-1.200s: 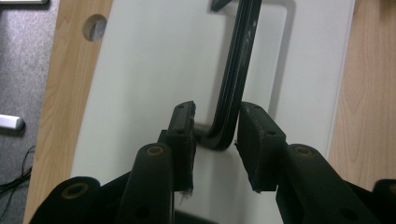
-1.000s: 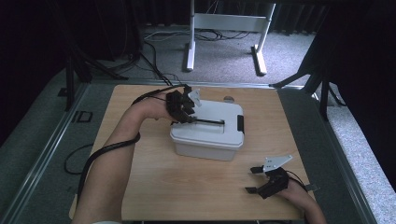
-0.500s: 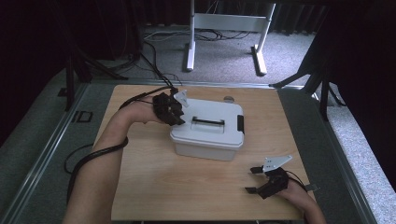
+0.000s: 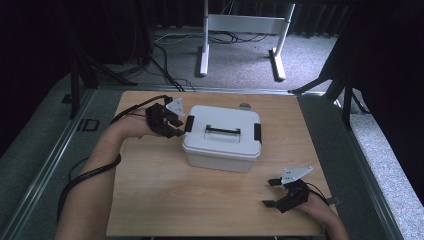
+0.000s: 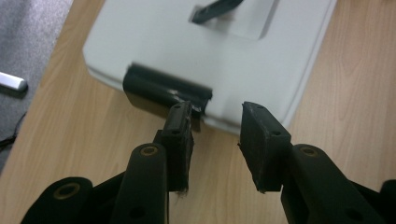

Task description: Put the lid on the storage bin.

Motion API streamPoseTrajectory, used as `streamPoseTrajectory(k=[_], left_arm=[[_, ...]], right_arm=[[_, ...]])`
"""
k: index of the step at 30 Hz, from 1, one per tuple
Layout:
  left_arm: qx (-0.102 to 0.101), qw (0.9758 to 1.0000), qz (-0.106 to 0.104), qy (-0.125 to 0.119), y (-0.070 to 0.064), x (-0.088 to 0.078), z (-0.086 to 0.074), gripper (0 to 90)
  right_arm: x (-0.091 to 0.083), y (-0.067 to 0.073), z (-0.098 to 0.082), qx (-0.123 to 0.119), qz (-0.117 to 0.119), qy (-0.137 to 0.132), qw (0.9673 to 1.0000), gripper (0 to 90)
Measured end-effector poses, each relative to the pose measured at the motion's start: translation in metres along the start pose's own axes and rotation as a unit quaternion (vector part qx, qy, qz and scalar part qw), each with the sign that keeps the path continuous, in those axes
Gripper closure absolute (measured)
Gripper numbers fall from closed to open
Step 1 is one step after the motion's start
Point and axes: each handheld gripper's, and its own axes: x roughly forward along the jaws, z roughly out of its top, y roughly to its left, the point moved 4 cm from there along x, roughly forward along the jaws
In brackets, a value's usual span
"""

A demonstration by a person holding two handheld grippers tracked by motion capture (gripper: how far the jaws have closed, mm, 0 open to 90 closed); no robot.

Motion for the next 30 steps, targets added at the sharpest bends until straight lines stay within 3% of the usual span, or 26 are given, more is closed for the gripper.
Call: streamPoseTrajectory(k=[12,30], left_arm=[[-0.036,0.9990,0.004,-0.025,-0.005,-0.006,-0.036,63.9],[-0.083,0.9957,-0.005,-0.041,-0.019,0.012,-0.085,64.7]], right_arm=[[0.000,0.001,0.000,0.001,0.001,0.001,1.0000,13.2],[0.000,0.000,0.000,0.002,0.001,0.000,1.0000,13.2]])
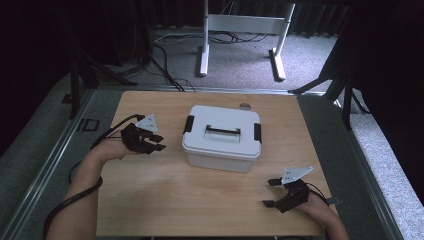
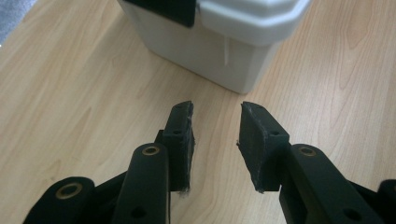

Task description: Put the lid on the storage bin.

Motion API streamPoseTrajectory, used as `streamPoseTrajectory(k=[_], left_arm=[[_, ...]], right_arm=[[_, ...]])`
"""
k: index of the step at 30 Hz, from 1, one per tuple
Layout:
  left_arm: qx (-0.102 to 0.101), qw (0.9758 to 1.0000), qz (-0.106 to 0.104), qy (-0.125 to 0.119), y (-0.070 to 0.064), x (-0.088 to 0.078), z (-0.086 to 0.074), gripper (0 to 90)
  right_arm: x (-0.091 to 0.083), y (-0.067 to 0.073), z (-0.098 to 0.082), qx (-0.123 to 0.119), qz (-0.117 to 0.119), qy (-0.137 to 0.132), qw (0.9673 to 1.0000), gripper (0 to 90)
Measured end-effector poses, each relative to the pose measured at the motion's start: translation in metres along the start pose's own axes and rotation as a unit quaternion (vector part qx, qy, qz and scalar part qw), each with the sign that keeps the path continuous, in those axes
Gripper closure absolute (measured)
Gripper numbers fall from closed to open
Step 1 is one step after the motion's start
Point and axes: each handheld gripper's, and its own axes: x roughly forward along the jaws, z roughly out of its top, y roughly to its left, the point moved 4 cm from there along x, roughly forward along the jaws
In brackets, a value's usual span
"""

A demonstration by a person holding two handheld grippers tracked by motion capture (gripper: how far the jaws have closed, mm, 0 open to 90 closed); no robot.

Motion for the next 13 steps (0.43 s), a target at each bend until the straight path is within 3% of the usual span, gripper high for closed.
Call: streamPoseTrajectory(k=[8,10,13], left_arm=[[-0.016,0.9999,-0.007,0.003,-0.005,0.011,-0.022,64.7],[-0.032,0.9994,-0.008,-0.001,-0.005,0.014,-0.033,64.7],[-0.037,0.9993,-0.009,0.000,-0.006,0.016,-0.040,64.8]], right_arm=[[0.000,0.000,0.000,0.001,0.000,0.000,1.0000,13.2],[0.000,0.000,0.000,0.000,0.000,0.000,1.0000,13.2],[0.001,0.000,0.000,0.000,0.000,0.001,1.0000,13.1]])
